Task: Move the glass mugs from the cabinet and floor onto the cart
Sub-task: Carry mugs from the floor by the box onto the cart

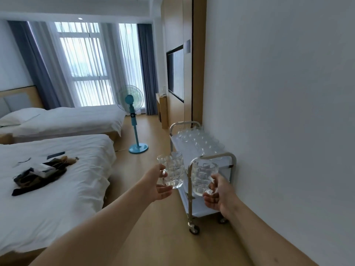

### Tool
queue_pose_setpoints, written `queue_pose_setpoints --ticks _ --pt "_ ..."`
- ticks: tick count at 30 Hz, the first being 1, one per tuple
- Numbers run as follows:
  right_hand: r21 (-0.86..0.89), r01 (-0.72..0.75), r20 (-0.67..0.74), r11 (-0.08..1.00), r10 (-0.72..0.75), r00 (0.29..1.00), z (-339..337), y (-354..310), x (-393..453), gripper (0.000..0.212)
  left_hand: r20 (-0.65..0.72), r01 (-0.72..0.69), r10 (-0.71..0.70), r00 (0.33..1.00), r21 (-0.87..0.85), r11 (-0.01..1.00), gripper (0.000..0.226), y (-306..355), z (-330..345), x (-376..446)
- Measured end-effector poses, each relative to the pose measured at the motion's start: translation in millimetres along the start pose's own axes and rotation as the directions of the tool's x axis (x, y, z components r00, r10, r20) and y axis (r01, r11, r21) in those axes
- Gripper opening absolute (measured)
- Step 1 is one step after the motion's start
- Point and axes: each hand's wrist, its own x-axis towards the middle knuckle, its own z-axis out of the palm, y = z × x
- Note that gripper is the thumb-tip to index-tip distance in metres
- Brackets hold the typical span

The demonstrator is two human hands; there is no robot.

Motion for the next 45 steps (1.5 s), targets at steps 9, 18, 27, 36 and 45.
queue_pose_setpoints --ticks 9,18,27,36,45 --pt "-0.093 -0.059 0.05 0.994 0.063 0.997 54.7 -5.8 85.5 0.043 -0.036 0.04 -0.042 0.998 -0.052 0.998 0.025 28.3 -25.0 87.9" --pt "-0.111 -0.028 0.012 0.993 0.03 0.999 115.8 -47.7 180.6 0.043 0.045 0.063 -0.064 0.997 0.015 0.998 0.024 105.4 -42.2 199.2" --pt "-0.045 -0.024 -0.093 0.999 0.02 0.995 191.5 -93.3 279.1 0.038 0.137 0.037 -0.053 0.989 0.115 0.993 0.026 196.3 -53.6 301.0" --pt "-0.071 -0.154 -0.152 0.985 0.142 0.978 222.2 -75.2 354.0 0.041 0.14 0.165 -0.188 0.972 0.161 0.973 0.025 207.9 -62.6 384.1" --pt "-0.005 -0.149 -0.131 0.989 0.147 0.98 237.8 -109.4 461.6 0.038 0.106 0.192 -0.22 0.97 0.225 0.955 0.027 253.7 -41.8 467.8"
